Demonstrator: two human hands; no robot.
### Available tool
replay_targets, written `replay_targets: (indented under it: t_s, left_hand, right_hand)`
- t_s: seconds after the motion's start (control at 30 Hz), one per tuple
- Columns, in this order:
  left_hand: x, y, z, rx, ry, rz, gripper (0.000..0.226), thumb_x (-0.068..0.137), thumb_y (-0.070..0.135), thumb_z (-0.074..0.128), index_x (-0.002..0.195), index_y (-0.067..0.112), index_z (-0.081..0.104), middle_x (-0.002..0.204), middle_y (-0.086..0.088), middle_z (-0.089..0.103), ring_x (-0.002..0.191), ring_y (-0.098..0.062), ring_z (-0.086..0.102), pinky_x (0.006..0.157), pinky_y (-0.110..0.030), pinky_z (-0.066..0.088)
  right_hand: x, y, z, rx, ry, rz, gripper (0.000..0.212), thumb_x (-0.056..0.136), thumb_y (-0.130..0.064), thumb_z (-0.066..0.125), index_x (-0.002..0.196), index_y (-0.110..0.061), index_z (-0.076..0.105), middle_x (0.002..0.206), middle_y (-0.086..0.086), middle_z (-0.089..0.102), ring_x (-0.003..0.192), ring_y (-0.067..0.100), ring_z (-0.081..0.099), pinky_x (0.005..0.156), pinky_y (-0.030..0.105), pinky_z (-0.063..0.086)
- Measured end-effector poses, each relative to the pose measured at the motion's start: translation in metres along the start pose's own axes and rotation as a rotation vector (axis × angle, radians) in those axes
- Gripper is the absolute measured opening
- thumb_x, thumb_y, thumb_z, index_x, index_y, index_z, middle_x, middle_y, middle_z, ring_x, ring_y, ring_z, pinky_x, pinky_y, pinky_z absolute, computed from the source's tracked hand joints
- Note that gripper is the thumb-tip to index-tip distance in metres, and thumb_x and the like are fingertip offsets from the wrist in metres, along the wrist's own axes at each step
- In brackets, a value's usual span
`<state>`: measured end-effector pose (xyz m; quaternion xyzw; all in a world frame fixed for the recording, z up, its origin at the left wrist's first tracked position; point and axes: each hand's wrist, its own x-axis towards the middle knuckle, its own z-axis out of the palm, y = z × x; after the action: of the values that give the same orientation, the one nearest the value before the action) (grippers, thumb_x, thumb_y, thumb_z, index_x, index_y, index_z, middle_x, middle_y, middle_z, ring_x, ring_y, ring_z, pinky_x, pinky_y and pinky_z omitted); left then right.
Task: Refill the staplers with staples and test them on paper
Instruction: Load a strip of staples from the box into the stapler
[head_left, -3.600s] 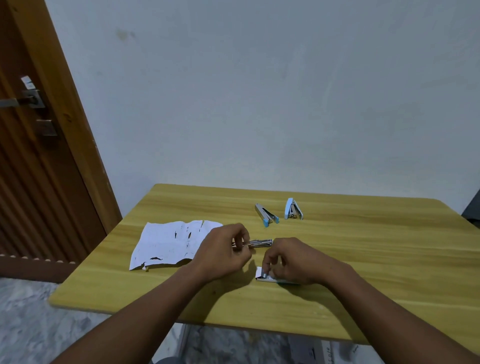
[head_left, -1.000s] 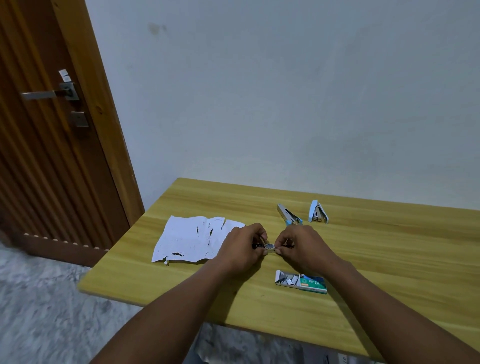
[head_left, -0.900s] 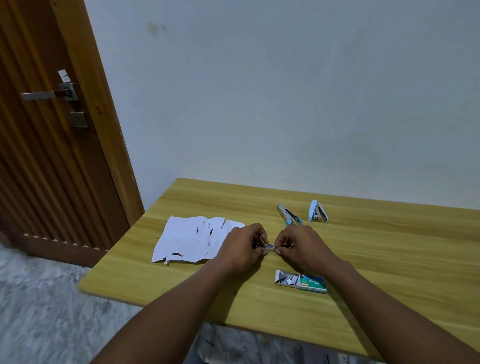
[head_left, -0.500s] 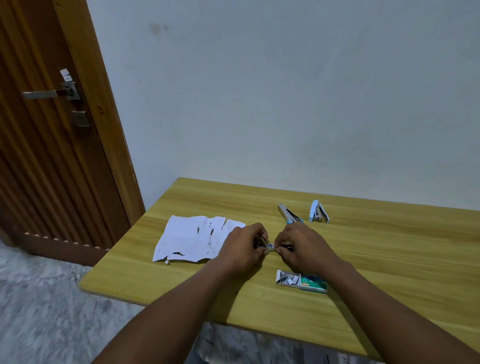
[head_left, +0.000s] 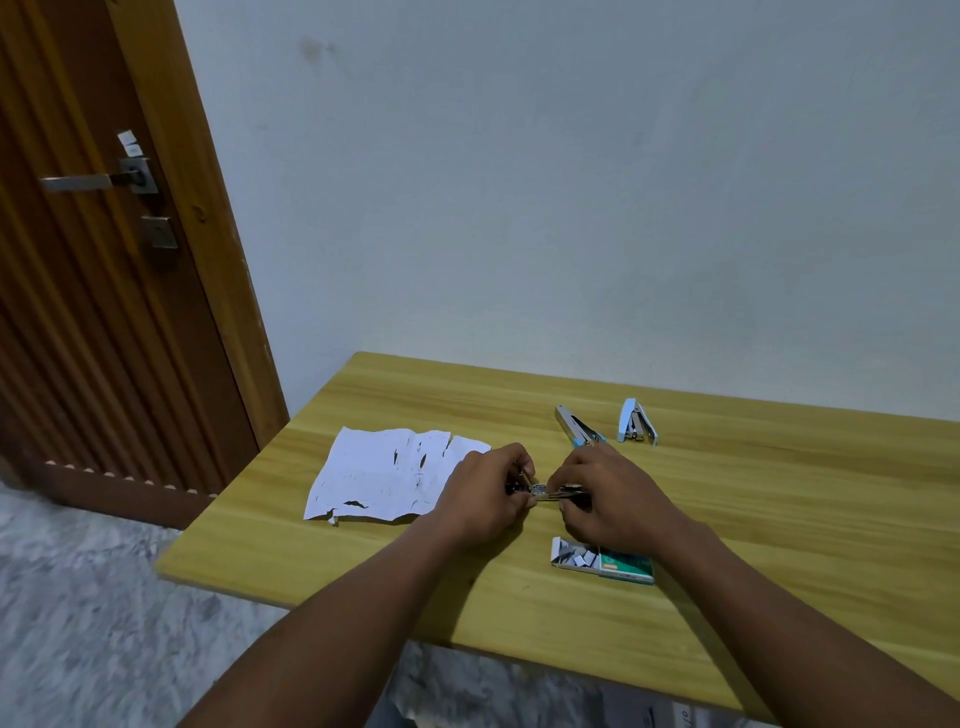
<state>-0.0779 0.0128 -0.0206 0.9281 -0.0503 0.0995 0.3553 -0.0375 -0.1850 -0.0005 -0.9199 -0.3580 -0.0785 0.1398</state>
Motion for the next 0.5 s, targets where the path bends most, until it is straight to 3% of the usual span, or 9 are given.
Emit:
replay_targets:
  t_s: [0.27,0.4,0.5]
  left_hand:
    - [-0.001,0.0,0.001,-0.002,0.004,0.002,0.022,0.082,0.022,0.08,0.096,0.027,0.063,0.092,0.005,0.074,0.089,-0.015,0.066,0.082,-0.042,0.057]
    - [-0.002,0.001,0.0,-0.008,0.0,-0.007,0.026,0.084,0.021,0.079,0.101,0.028,0.06,0.093,0.008,0.074,0.088,-0.014,0.066,0.083,-0.041,0.056]
    - [-0.002,0.002,0.001,-0.018,-0.002,-0.017,0.035,0.085,0.021,0.08,0.107,0.029,0.054,0.093,0.012,0.075,0.085,-0.01,0.066,0.082,-0.039,0.057]
  right_hand:
    - [-0.002,0.014,-0.018,-0.143,0.015,0.102,0.024,0.078,-0.026,0.053,0.082,-0.025,0.076,0.088,-0.007,0.067,0.089,0.016,0.053,0.07,0.033,0.047]
    - [-0.004,0.012,-0.017,-0.144,0.025,0.117,0.022,0.079,-0.022,0.052,0.088,-0.023,0.073,0.092,-0.004,0.065,0.092,0.019,0.055,0.071,0.032,0.044]
    - [-0.004,0.006,-0.01,0.023,0.043,0.166,0.022,0.082,-0.021,0.055,0.099,-0.025,0.068,0.099,-0.006,0.063,0.094,0.017,0.055,0.077,0.035,0.049]
